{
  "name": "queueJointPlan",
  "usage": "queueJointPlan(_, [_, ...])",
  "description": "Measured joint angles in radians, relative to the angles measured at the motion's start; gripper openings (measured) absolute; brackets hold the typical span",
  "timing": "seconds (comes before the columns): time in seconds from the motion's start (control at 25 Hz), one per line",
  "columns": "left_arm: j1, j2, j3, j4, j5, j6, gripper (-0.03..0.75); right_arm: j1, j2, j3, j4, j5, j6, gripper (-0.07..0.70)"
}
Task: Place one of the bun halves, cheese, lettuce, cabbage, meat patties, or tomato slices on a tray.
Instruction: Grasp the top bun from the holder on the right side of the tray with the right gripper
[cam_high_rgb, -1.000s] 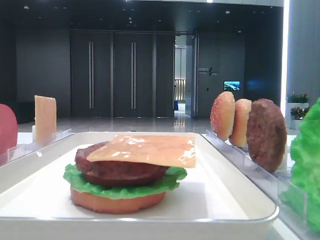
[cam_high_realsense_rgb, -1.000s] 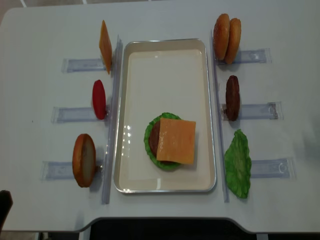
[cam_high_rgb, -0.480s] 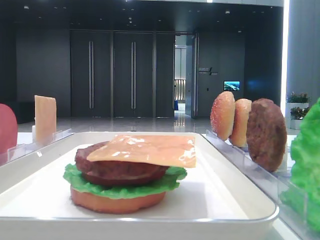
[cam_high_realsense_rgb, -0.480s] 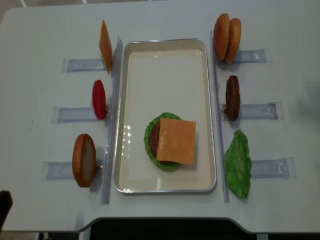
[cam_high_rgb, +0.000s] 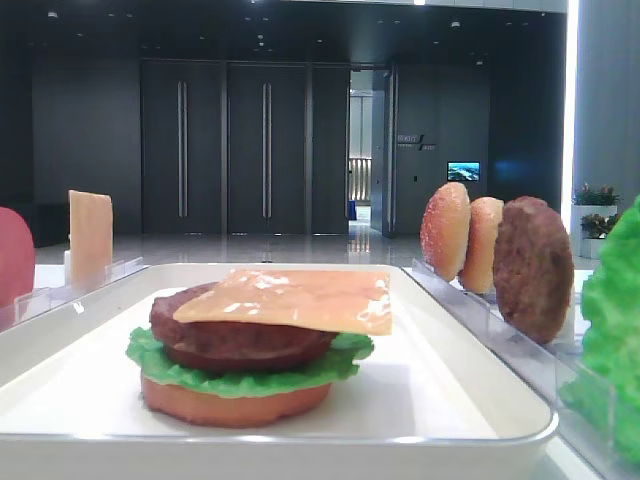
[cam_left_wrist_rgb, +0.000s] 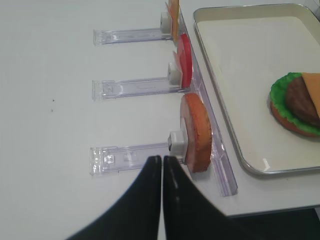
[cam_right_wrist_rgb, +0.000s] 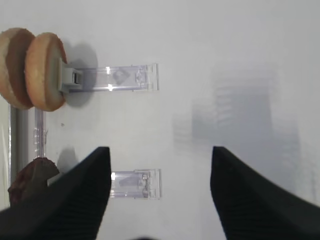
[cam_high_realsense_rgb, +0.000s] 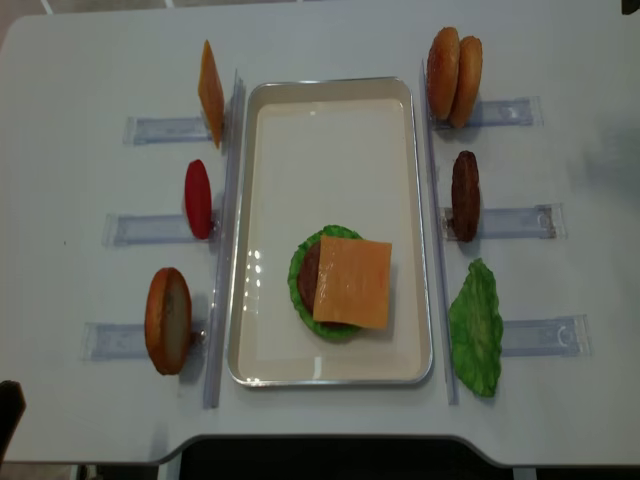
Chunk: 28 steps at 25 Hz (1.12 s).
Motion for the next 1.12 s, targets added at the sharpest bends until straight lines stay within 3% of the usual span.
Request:
queueJointPlan(0.2, [0.000,0.000,0.000,0.000,0.000,0.000,0.000,0.000,0.039,-0.053,0.003,-0.014,-0.007,0.416])
queueJointPlan(0.8, [0.000,0.000,0.000,0.000,0.000,0.000,0.000,0.000,0.060,-0.065,0.025,-0.018,-0.019,0.409])
queueJointPlan(1.12, [0.000,0.000,0.000,0.000,0.000,0.000,0.000,0.000,0.164,-0.187,0.025,0.008,-0.021,0.406])
